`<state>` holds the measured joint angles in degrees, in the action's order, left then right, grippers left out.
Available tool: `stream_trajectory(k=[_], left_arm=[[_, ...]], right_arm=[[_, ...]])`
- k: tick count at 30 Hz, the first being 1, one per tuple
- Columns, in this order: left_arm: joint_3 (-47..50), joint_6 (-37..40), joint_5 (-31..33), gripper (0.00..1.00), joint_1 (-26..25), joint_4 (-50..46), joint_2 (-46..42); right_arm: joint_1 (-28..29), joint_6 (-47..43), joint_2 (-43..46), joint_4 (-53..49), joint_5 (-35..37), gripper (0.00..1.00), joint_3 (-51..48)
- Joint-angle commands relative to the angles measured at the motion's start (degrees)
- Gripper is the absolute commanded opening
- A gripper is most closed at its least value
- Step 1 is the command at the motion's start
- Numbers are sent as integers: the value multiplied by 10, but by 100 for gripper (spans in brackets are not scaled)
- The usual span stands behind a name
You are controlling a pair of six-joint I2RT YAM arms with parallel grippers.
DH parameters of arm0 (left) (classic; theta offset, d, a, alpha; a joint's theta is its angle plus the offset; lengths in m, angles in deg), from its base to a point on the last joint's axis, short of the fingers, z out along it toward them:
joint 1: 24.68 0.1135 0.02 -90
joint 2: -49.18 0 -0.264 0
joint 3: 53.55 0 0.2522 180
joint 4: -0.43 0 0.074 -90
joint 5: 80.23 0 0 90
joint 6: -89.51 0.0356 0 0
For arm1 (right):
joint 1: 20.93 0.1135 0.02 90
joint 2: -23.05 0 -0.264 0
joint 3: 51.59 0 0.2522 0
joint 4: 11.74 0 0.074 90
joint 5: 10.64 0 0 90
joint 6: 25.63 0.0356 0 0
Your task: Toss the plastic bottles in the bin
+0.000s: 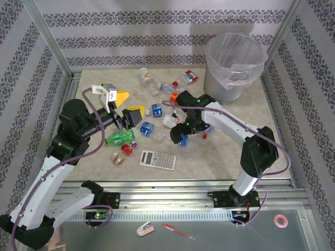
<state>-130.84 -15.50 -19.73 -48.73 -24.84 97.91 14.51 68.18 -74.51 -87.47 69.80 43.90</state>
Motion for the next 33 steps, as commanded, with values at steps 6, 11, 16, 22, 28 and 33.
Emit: stream_trajectory(k=[6,11,16,22,28,33], left_arm=[[-9,13,7,100,-9,-1,-9],[-10,11,10,100,-9,-2,-8],[-15,11,11,100,-8,-11,-7],[-19,9,15,100,-8,-16,-7],[-24,6,19,100,-8,-20,-5],[-28,6,21,100,-8,-24,-2]], right_arm=[[16,-51,-41,-28,60,97,18],[18,-76,-72,-28,83,97,29],[18,-96,-97,-24,91,96,36],[18,-106,-122,-5,91,95,37],[19,-107,-137,17,91,93,32],[18,-101,-150,37,82,89,26]])
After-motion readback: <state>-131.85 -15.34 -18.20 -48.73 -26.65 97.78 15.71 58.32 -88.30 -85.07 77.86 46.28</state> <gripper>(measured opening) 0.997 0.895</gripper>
